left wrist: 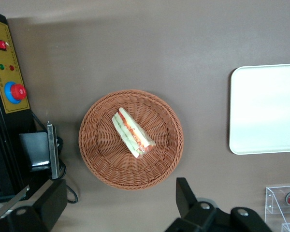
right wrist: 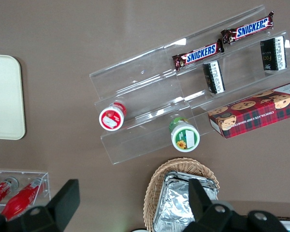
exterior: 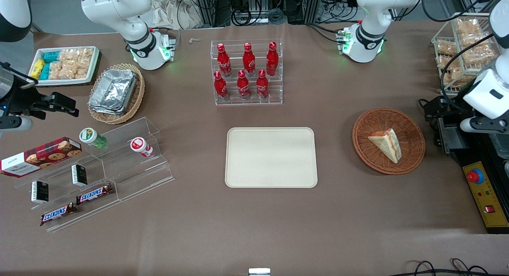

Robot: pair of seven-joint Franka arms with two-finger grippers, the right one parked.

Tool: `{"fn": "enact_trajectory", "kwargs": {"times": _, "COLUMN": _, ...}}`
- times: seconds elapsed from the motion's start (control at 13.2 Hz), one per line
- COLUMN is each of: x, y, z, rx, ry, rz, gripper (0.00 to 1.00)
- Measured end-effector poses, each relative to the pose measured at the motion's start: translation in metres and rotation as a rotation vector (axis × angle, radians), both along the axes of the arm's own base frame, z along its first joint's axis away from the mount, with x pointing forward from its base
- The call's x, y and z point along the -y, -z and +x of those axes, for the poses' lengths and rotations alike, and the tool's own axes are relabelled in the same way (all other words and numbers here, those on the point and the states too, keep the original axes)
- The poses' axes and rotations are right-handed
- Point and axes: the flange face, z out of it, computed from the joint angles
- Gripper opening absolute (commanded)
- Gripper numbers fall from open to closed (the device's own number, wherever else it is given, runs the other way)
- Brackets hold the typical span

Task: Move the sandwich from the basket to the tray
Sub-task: 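Move the left gripper over the wrapped sandwich in the wicker basket, then lower the left gripper and close it on the wrapped sandwich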

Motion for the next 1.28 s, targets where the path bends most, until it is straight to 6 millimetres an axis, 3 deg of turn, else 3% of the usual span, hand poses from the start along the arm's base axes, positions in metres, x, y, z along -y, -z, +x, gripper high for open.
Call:
{"fn": "enact_trajectory", "kwargs": {"times": 0.3, "x": 0.0, "y": 0.006, "z": -0.001, "rx": -0.032, "ry": -0.002, "rz": -0.001, "gripper": 1.0}}
{"fn": "enact_trajectory", "kwargs": {"times": 0.53, "x": 0.002, "y": 0.025, "z": -0.002, "rx": -0.075, "ry": -0.076, "rz": 0.005, "gripper": 1.0}}
{"fn": "enact_trajectory", "kwargs": {"times": 0.75, "x": 0.007, "y": 0.068, "z": -0.006, "rx": -0.056, "ry": -0.188, "rz": 0.011, "gripper": 1.0}}
{"fn": "enact_trajectory", "kwargs": {"times": 1.06, "x": 0.007, "y": 0.139, "z": -0.042, "rx": -0.041, "ry": -0.314, "rz": 0.019, "gripper": 1.0}}
{"fn": "enact_trajectory", "kwargs": {"times": 1.28, "x": 0.0, "y": 0.173, "z": -0.057, "rx": -0.044, "ry": -0.411, "rz": 0.023, "gripper": 1.0}}
